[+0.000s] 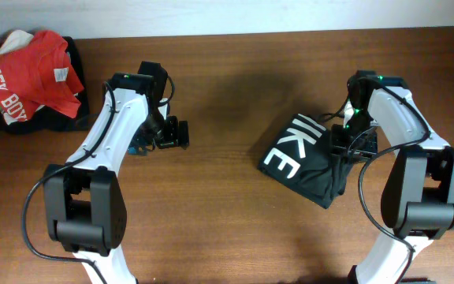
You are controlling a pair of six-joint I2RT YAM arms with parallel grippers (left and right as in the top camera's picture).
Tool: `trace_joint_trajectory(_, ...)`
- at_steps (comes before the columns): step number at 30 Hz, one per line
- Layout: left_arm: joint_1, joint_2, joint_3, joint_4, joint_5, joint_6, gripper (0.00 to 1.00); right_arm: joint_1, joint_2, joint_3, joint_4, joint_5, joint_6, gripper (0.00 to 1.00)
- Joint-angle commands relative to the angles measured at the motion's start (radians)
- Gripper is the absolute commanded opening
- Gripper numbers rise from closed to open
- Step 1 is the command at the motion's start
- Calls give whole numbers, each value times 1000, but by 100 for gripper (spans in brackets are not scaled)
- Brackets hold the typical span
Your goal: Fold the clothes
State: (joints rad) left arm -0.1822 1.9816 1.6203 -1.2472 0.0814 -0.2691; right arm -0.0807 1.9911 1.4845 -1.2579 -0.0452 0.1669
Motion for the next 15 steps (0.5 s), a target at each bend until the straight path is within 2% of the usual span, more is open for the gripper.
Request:
trace_joint_trajectory(1,-5,-1,-1,-2,8,9,99,-6,-8,-9,9,13,16,9)
trace_joint_trajectory(2,-5,-1,-1,-2,8,9,99,-7,-10,-7,-6,13,38,4)
trace_joint_trajectory(5,-5,-1,-1,-1,8,9,99,-7,-10,78,-187,13,51,4)
trace_joint_trajectory(6,-5,-1,-1,2,8,9,99,-6,-10,102,-248,17,51,5)
trace_joint_trajectory(7,-5,-1,-1,3,8,9,99,-6,-10,99,-271,25,51,12)
trace_joint_trajectory(8,-5,-1,-1,2,8,9,99,-6,-9,72,-249,40,51,18)
trace_joint_trajectory(10,-6,-1,-1,2,8,9,99,-6,-9,-64,-142,39,100,19)
trace_joint_trajectory(11,-6,-1,-1,2,8,9,99,-6,-9,-166,-74,34,129,17)
trace_joint_trajectory(12,-6,-1,-1,6,8,9,99,-7,-9,-216,-37,35,157,4)
trace_joint_trajectory(15,-6,-1,-1,2,8,9,99,-7,-37,-193,-63,43,217,4)
